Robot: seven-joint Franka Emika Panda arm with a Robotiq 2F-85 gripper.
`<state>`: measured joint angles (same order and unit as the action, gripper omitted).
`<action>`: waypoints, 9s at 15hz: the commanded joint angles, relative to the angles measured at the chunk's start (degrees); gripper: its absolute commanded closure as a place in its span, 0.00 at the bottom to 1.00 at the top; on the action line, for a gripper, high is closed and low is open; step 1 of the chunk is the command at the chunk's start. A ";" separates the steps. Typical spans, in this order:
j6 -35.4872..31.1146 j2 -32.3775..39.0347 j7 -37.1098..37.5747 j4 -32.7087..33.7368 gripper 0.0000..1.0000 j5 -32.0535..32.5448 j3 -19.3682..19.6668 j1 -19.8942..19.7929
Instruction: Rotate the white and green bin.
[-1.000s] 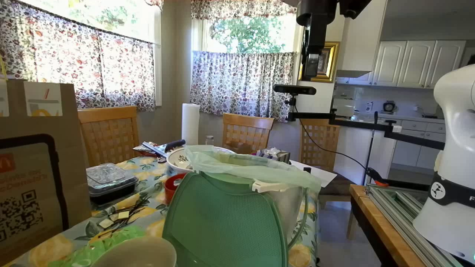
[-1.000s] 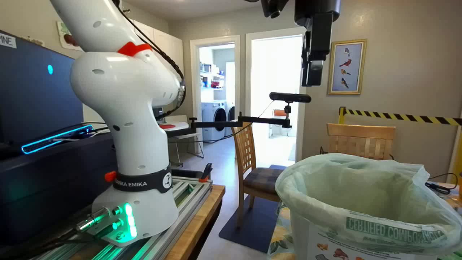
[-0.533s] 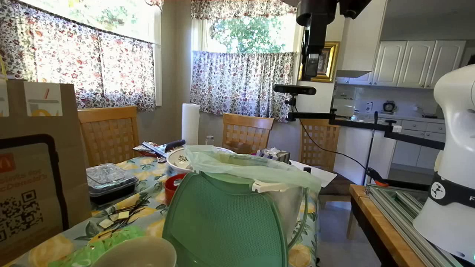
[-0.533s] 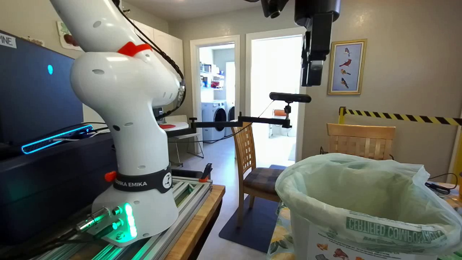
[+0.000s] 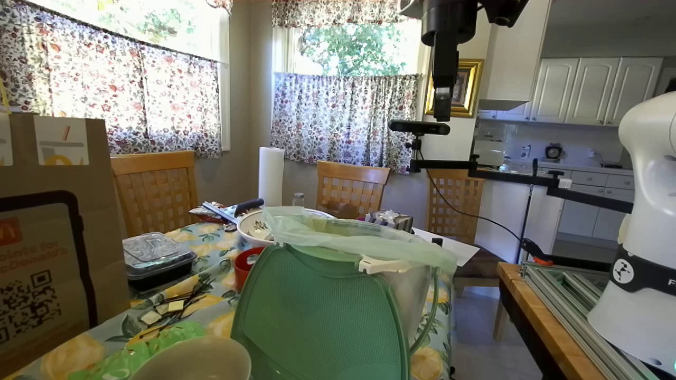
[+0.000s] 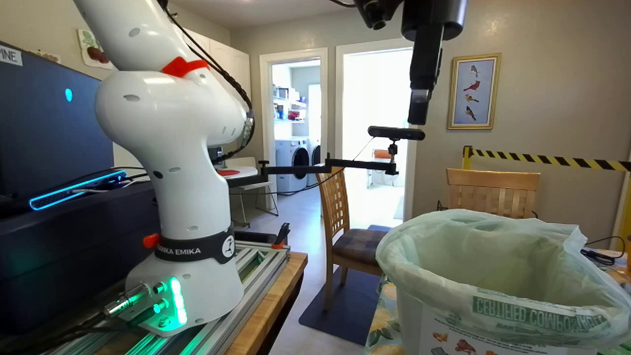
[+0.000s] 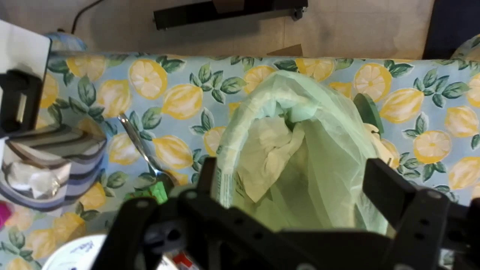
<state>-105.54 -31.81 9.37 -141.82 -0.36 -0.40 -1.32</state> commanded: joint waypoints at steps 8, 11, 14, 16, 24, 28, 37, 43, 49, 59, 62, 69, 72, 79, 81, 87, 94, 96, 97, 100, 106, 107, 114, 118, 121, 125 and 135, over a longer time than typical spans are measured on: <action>-3.74 10.16 9.39 0.20 0.00 0.77 0.16 -4.00; -9.41 10.77 15.62 -0.92 0.00 4.34 -0.77 -5.85; -9.31 13.49 24.86 -0.25 0.00 8.29 -1.58 -8.16; -8.28 12.48 22.60 -0.16 0.00 7.14 -0.49 -6.94; -10.38 12.35 22.97 -0.76 0.00 8.38 -0.73 -6.81; -24.00 14.59 21.86 -1.36 0.00 11.89 -1.07 -7.12; -36.06 17.43 22.30 -1.49 0.00 15.23 -1.46 -7.22; -36.11 17.42 22.07 -1.49 0.00 15.23 -1.47 -7.22; -38.87 16.57 17.86 -2.23 0.00 13.65 -0.56 -6.14; -54.40 11.93 -20.91 -6.65 0.00 -14.95 24.80 20.17; -43.22 12.90 -30.19 -4.11 0.00 -21.91 25.64 17.98; -37.35 19.42 -20.65 -2.29 0.00 -2.10 16.18 -2.30; -44.31 21.45 -18.11 -3.41 0.00 3.36 14.07 -5.95; -49.13 24.25 -16.78 -3.82 0.00 3.05 12.69 -7.35; -49.68 24.29 -14.87 -3.90 0.00 5.36 12.14 -7.90; -50.67 30.59 -0.72 -2.03 0.00 16.34 11.87 -11.87; -54.15 35.76 -10.14 -1.98 0.00 8.64 12.29 -10.68; -55.60 37.57 -11.12 -1.69 0.00 8.30 12.53 -10.96; -55.58 38.55 -9.79 -1.26 0.00 9.79 13.11 -11.11; -55.60 40.21 -8.75 -0.84 0.00 10.92 14.27 -11.15; -56.62 43.98 -12.62 0.91 0.00 7.74 14.03 -12.22; -56.87 45.40 -15.77 1.72 0.00 5.10 12.85 -13.12; -57.39 44.10 -15.11 0.99 0.00 8.21 13.79 -11.49; -58.04 45.57 -28.16 1.63 0.00 0.39 6.97 -16.12; -55.94 44.90 -31.48 2.16 0.00 -3.84 4.73 -17.18; -55.29 40.70 -25.27 0.84 0.00 2.23 9.15 -13.71; -49.17 37.86 -33.82 3.50 0.00 -22.03 2.54 -13.20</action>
<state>-157.53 6.36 -21.29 -139.23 -17.00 2.73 -15.31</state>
